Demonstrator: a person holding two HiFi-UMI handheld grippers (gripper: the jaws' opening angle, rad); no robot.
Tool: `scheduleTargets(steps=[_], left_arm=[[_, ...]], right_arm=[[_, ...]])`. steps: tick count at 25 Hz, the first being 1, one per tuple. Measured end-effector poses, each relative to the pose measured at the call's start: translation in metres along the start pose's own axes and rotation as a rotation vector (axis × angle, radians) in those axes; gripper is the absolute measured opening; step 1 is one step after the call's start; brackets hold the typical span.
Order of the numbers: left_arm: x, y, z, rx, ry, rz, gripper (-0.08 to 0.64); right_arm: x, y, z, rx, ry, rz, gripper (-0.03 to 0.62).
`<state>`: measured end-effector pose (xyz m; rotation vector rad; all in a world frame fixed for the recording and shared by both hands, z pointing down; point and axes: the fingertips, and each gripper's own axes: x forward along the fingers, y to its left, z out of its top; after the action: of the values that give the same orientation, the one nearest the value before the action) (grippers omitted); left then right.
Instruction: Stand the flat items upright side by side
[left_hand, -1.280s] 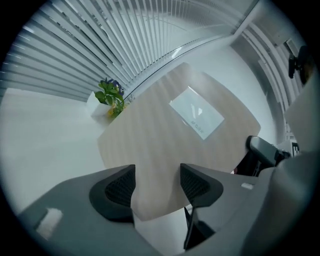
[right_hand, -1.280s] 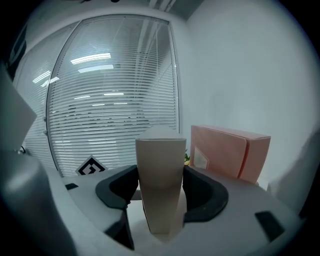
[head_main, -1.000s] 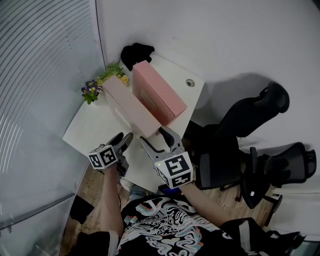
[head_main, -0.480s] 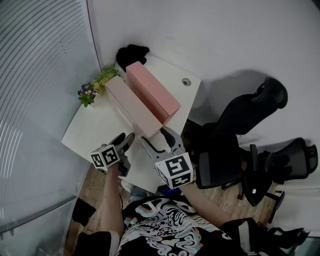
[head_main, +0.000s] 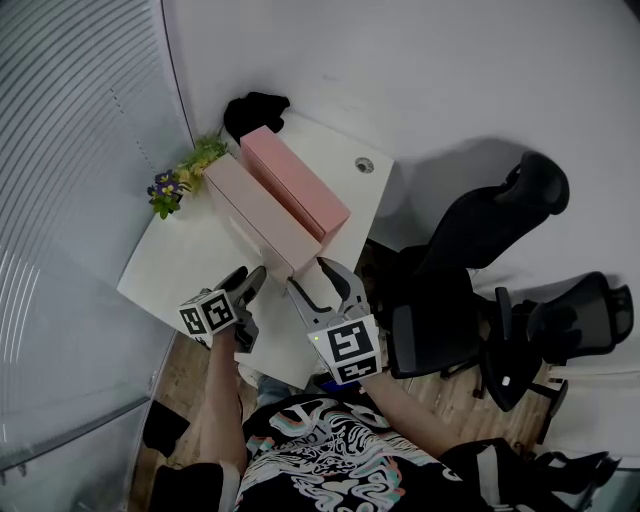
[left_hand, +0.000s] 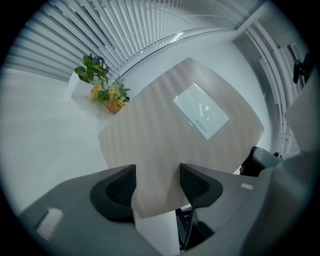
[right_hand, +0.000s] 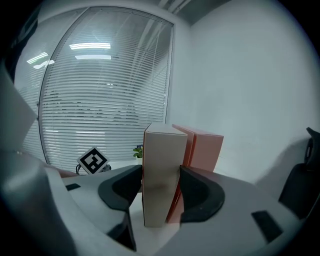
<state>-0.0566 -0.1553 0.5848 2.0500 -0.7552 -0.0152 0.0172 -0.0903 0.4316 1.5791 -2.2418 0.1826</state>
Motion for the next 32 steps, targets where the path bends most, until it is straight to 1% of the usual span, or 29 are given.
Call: scheduleTargets(steps=[3, 11, 13, 16, 18, 29, 32], left_arm=[[0.004, 0.0, -0.001, 0.0, 0.002, 0.004, 0.262], [0.009, 0.003, 0.003, 0.005, 0.012, 0.006, 0.262], [0.007, 0.01, 0.007, -0.009, -0.008, 0.024, 0.259], [0.002, 0.021, 0.017, -0.065, -0.061, 0.055, 0.255], [0.001, 0.025, 0.022, -0.079, -0.079, 0.07, 0.247], [0.014, 0.029, 0.036, -0.086, -0.072, 0.062, 0.245], [0.017, 0.029, 0.039, -0.078, -0.059, 0.057, 0.245]], right_arm=[[0.0, -0.003, 0.0, -0.001, -0.003, -0.004, 0.216], [0.005, -0.007, -0.001, 0.026, -0.01, 0.006, 0.199], [0.006, -0.008, 0.0, 0.029, -0.009, 0.006, 0.198], [0.006, -0.008, -0.001, 0.037, -0.009, 0.007, 0.198], [0.006, -0.008, -0.001, 0.039, -0.008, 0.007, 0.198], [0.01, -0.006, 0.002, 0.035, 0.01, 0.01, 0.198], [0.011, -0.004, 0.002, 0.033, 0.012, 0.011, 0.198]])
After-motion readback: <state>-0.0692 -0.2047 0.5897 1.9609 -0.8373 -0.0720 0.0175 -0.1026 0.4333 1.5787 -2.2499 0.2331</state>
